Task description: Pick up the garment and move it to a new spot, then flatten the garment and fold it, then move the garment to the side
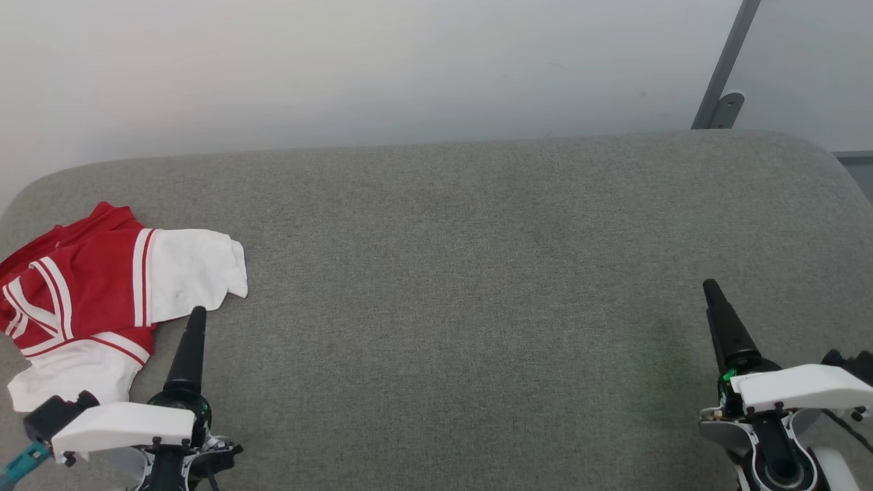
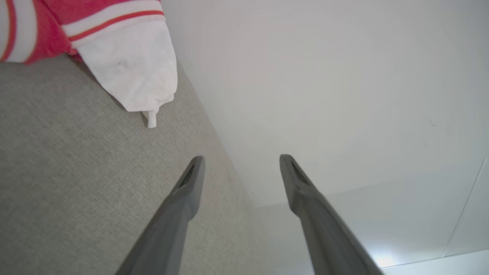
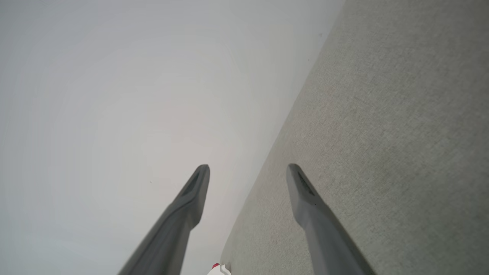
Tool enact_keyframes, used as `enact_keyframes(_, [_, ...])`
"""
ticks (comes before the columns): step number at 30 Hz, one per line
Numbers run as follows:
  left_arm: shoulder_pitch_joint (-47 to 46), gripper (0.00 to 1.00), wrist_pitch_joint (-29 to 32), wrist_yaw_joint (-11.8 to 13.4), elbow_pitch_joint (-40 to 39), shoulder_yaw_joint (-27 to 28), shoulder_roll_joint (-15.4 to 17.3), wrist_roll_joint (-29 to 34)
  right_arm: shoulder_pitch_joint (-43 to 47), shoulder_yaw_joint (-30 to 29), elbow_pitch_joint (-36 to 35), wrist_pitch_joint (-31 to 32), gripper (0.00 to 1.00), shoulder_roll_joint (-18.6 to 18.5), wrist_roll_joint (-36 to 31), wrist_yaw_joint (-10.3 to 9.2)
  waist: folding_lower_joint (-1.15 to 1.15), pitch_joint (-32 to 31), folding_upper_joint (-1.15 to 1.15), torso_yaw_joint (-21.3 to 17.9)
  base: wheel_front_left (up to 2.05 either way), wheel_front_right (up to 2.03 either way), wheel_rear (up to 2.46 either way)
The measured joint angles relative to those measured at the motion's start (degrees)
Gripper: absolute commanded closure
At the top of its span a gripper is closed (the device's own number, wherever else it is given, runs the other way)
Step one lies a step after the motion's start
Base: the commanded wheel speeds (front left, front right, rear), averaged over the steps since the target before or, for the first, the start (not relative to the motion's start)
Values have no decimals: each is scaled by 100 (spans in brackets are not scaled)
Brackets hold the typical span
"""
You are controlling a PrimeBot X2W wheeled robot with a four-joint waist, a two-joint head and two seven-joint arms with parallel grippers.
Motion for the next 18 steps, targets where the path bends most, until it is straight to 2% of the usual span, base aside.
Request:
enact_keyframes(8, [-24,0,-190,0,-132,110,31,1190,-171,-70,51,-192,0,-53,-1082,0,0,7,0,0,0,0,0])
enact_keyframes(18, [-21,0,-398,0,-213,-15,188,2364,-319,-23,166,-401,0,-101,-2496,0,0,20,0,3,0,0,0])
